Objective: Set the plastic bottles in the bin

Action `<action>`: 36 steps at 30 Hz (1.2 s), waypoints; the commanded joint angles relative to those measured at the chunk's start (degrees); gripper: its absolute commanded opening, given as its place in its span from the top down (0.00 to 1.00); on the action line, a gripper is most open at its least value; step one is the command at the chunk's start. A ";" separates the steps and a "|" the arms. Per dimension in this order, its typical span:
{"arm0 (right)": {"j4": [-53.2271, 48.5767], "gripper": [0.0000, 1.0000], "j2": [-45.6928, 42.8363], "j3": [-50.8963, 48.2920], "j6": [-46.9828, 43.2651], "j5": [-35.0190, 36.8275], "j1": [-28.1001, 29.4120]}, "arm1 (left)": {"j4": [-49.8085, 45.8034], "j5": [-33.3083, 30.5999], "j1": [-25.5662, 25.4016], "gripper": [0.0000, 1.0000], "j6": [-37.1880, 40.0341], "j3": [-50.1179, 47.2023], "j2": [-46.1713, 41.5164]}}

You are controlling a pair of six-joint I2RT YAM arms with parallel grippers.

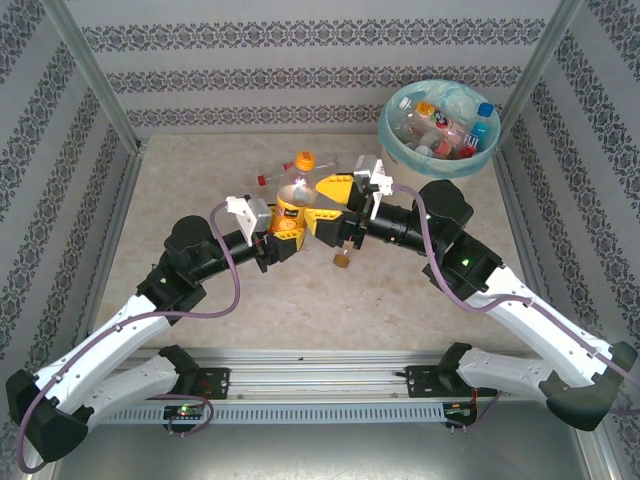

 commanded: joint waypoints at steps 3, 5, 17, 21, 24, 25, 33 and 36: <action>2.58 0.36 -0.76 0.60 -1.64 11.53 0.64 | 2.43 5.74 -3.72 0.58 4.21 -1.56 -0.82; 3.60 0.33 -2.15 -0.79 -2.07 13.43 0.63 | 2.11 5.24 -3.90 0.58 4.72 -1.54 -0.90; 0.95 0.39 -2.18 2.07 -3.71 9.38 0.58 | 1.89 4.52 -4.41 0.58 5.93 -1.69 -1.41; 0.93 0.41 -0.66 3.36 -2.61 4.87 0.62 | 1.41 4.48 -4.62 0.58 6.32 -1.75 -1.20; 0.97 0.41 0.14 3.68 -1.83 4.01 0.66 | 0.71 4.45 -4.96 0.58 6.72 -1.68 -0.94; 0.98 0.43 0.24 3.77 -1.63 4.10 0.58 | 0.42 4.51 -5.12 0.58 6.80 -1.56 -0.86; -0.36 0.86 -1.33 2.66 -3.99 8.94 0.61 | -0.39 2.96 -5.59 0.48 7.85 -1.91 -1.42; -0.53 0.95 -2.47 1.60 -4.43 10.94 0.59 | 1.18 1.70 -5.63 0.27 7.65 -3.00 -2.43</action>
